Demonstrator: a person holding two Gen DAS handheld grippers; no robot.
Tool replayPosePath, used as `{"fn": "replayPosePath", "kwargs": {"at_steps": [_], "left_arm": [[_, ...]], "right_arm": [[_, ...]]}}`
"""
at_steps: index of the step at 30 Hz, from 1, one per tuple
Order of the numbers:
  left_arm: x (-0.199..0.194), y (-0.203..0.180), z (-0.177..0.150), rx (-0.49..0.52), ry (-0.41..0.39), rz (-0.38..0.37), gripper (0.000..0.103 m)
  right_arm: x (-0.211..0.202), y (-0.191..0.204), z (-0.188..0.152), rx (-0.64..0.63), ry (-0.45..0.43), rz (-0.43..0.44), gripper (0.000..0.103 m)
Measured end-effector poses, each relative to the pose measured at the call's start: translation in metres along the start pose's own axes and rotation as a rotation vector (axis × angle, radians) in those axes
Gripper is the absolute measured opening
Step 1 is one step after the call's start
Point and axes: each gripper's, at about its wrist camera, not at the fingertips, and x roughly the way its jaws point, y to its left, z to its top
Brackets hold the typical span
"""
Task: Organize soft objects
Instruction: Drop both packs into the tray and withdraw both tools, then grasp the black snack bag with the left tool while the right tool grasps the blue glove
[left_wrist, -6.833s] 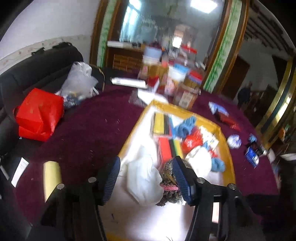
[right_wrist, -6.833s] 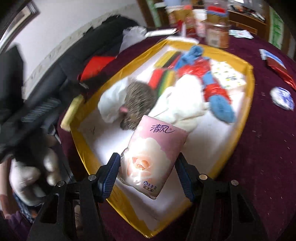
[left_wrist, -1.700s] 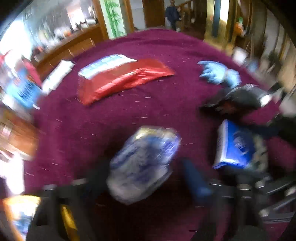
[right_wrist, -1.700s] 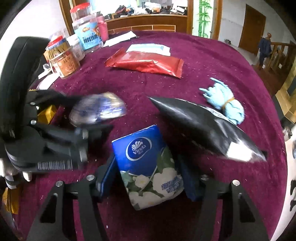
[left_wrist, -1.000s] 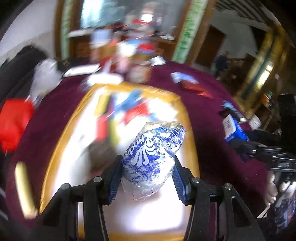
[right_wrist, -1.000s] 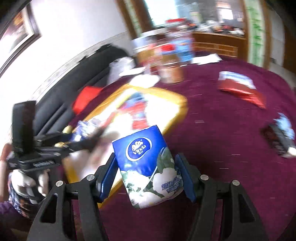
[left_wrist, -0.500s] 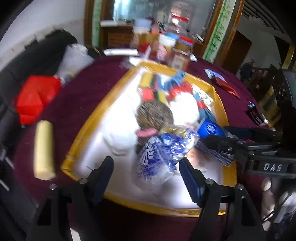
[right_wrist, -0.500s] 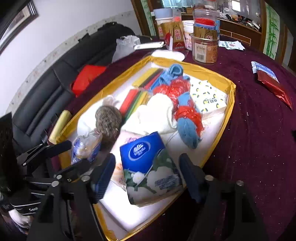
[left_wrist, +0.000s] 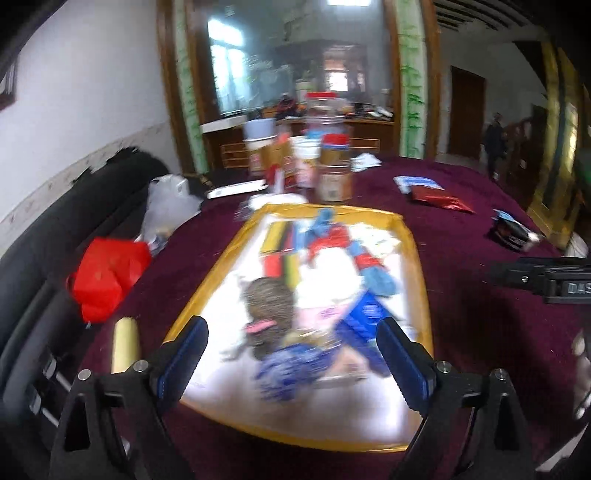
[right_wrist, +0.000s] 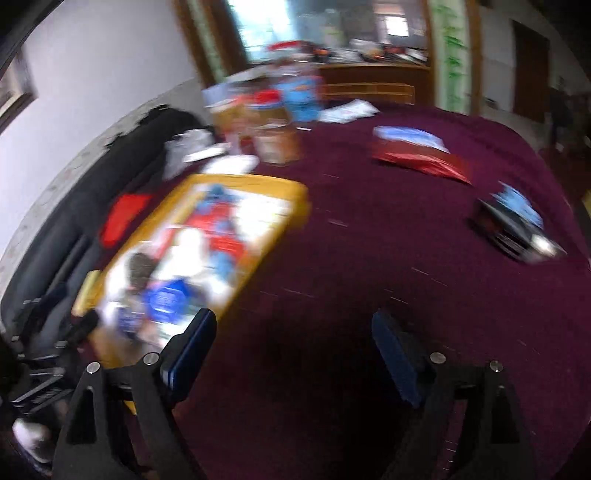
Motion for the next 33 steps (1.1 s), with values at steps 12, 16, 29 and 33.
{"fn": "replayPosePath", "kwargs": {"at_steps": [12, 16, 29, 33], "left_arm": [[-0.003, -0.093, 0.006, 0.164, 0.017, -0.078, 0.095], [-0.001, -0.115, 0.006, 0.198, 0.027, -0.088, 0.095], [0.041, -0.167, 0.017, 0.202, 0.163, -0.244, 0.095], [0.054, -0.181, 0.027, 0.172, 0.198, -0.311, 0.095]], "right_arm": [[-0.015, -0.120, -0.043, 0.173, 0.008, -0.125, 0.085], [-0.017, -0.141, -0.050, 0.193, 0.005, -0.132, 0.085], [-0.040, -0.222, -0.027, 0.318, -0.114, -0.193, 0.086], [-0.029, -0.249, 0.009, 0.363, -0.133, -0.165, 0.086]]}}
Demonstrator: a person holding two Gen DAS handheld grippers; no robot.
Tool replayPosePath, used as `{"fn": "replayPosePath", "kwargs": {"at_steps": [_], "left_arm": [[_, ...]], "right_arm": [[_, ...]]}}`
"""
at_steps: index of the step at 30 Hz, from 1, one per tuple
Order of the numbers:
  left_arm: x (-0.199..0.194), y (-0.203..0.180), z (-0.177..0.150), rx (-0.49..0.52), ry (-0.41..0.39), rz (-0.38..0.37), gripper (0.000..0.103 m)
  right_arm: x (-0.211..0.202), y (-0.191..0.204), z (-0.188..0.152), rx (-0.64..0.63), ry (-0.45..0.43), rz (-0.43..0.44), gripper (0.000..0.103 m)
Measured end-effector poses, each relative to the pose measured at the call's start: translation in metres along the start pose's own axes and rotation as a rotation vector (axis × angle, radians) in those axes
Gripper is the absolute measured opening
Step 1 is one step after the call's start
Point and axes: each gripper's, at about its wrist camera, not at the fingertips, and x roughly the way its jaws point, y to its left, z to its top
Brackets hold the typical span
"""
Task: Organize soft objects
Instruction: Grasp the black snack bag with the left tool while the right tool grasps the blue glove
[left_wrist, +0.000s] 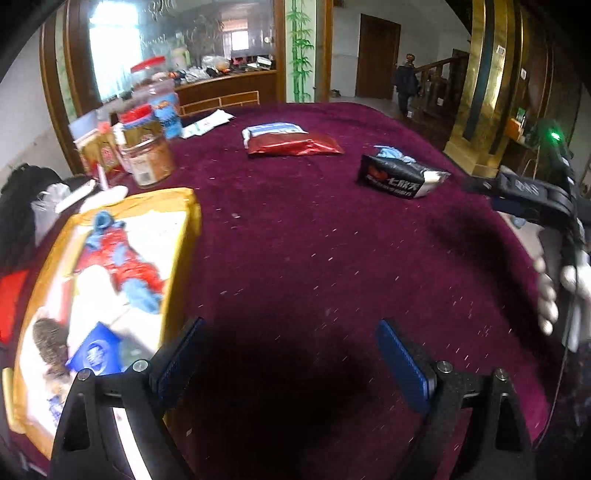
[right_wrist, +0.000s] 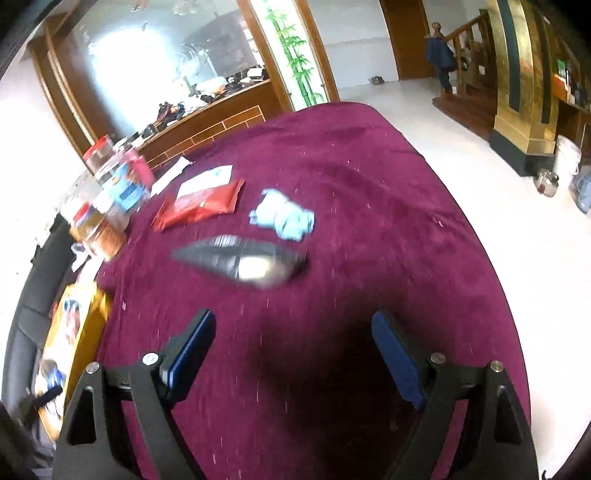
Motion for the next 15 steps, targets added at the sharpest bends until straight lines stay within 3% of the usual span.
{"fn": "replayPosePath", "kwargs": {"at_steps": [3, 6, 7, 9, 11, 13, 15], "left_arm": [[0.005, -0.002, 0.012, -0.014, 0.000, -0.042, 0.095], [0.007, 0.003, 0.027, -0.051, -0.010, -0.072, 0.095], [0.008, 0.004, 0.031, -0.058, -0.012, -0.073, 0.095], [0.011, 0.005, 0.039, -0.065, -0.009, -0.081, 0.095], [0.014, 0.008, 0.042, -0.068, -0.005, -0.095, 0.095], [0.017, 0.010, 0.044, -0.062, -0.008, -0.093, 0.095], [0.022, 0.011, 0.046, -0.059, -0.003, -0.086, 0.095]], "right_arm": [[0.020, 0.010, 0.025, -0.011, 0.011, 0.034, 0.086], [0.038, 0.020, 0.051, -0.043, -0.012, -0.048, 0.088], [0.052, 0.018, 0.059, -0.014, 0.024, -0.067, 0.088], [0.075, 0.015, 0.060, 0.039, 0.138, 0.049, 0.088], [0.091, 0.028, 0.043, 0.051, 0.291, 0.292, 0.089], [0.083, 0.047, 0.033, -0.027, 0.349, 0.468, 0.088], [0.061, 0.048, 0.044, -0.095, 0.231, 0.395, 0.088]]}}
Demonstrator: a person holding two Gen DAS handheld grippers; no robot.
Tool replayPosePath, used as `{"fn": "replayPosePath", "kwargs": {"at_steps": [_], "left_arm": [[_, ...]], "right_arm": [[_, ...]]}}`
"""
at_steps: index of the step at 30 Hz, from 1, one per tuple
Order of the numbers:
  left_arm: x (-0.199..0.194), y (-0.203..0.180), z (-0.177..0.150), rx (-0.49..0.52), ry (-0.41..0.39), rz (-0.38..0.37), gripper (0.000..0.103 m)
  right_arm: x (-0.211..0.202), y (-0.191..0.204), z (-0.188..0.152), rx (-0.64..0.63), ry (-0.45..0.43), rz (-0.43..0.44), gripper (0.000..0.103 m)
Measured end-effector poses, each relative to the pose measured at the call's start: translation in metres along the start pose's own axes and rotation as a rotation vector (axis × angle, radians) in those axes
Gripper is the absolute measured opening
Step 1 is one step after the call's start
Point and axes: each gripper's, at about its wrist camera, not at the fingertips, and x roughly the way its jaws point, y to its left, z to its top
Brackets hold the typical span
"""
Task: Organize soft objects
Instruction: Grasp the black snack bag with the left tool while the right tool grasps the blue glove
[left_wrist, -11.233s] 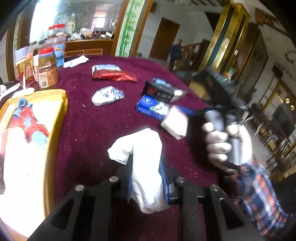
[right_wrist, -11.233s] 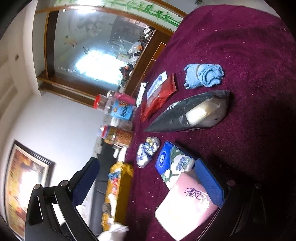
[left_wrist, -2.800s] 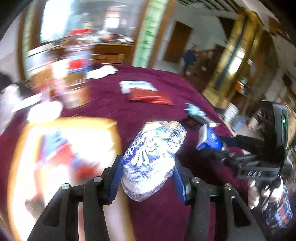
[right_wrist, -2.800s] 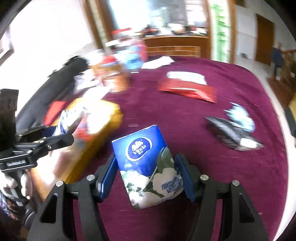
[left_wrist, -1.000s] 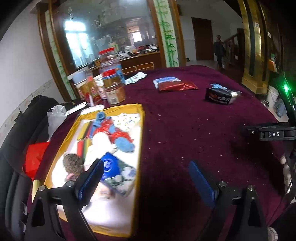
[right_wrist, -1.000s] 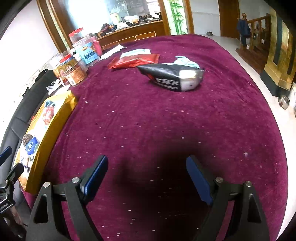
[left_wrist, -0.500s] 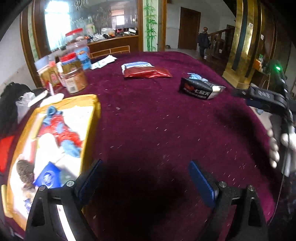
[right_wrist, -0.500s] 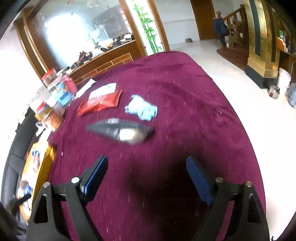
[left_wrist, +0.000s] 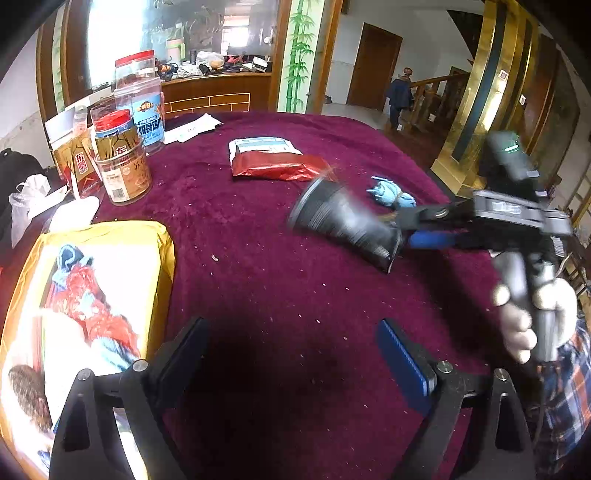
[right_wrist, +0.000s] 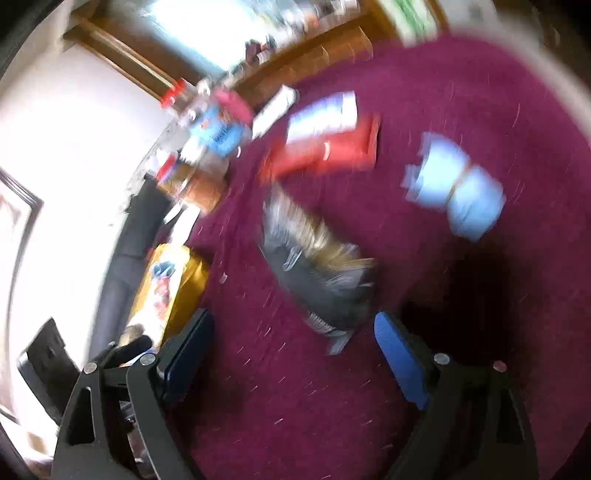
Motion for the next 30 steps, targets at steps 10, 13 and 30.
{"fn": "replayPosePath", "kwargs": {"at_steps": [10, 13, 30], "left_arm": [[0.080, -0.022, 0.044, -0.134, 0.082, 0.006, 0.094], [0.104, -0.027, 0.064, -0.162, 0.050, 0.064, 0.094], [0.100, -0.048, 0.067, -0.055, 0.030, -0.149, 0.030]], "right_arm": [[0.033, -0.051, 0.055, 0.023, -0.092, -0.474, 0.089], [0.042, -0.055, 0.053, 0.014, -0.092, -0.468, 0.089], [-0.026, -0.025, 0.002, 0.014, -0.156, -0.435, 0.034]]}}
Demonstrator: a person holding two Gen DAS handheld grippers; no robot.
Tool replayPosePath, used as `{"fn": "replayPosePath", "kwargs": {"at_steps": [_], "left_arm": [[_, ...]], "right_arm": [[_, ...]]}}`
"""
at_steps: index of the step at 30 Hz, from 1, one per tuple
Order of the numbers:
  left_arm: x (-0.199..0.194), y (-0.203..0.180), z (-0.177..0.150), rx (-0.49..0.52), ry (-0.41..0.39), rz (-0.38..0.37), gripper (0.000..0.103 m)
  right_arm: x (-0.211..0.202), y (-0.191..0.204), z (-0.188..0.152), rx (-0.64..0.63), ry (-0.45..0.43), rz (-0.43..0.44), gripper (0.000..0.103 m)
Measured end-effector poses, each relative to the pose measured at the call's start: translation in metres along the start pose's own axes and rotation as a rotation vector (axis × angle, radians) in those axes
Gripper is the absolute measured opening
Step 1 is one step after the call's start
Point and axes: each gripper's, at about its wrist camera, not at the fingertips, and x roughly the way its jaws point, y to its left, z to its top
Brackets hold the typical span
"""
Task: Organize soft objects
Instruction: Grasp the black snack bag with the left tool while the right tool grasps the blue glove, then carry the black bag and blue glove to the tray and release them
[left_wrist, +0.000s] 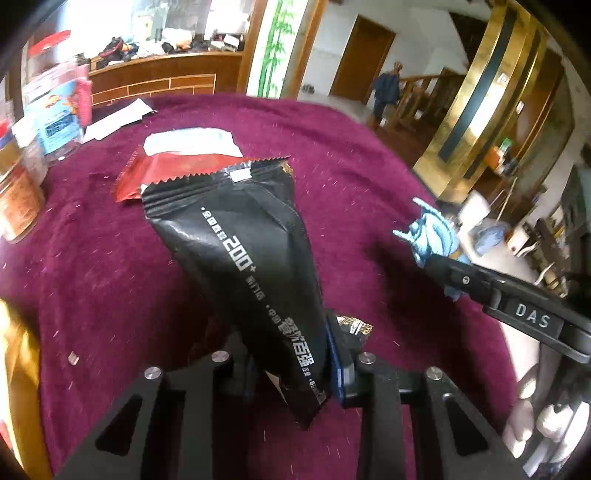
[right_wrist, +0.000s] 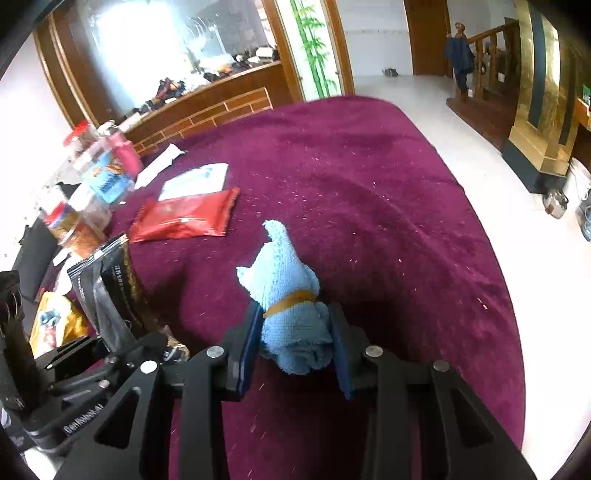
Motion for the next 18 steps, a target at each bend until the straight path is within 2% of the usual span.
{"fn": "replayPosePath", "kwargs": {"at_steps": [6, 10, 14, 18], "left_arm": [[-0.091, 0.012, -0.030, -0.017, -0.123, -0.079, 0.031], [-0.160, 0.042, -0.059, -0.019, -0.187, -0.099, 0.031], [-0.218, 0.099, -0.093, -0.066, -0.217, -0.050, 0.031], [-0.246, 0.161, -0.117, -0.122, -0.220, 0.066, 0.031]], "right_arm": [[-0.042, 0.055, -0.018, -0.085, -0.029, 0.063, 0.034], [-0.063, 0.116, -0.033, -0.177, -0.032, 0.130, 0.034], [-0.078, 0.174, -0.054, -0.266, -0.028, 0.198, 0.034], [-0.074, 0.233, -0.074, -0.346, 0.011, 0.266, 0.034]]}}
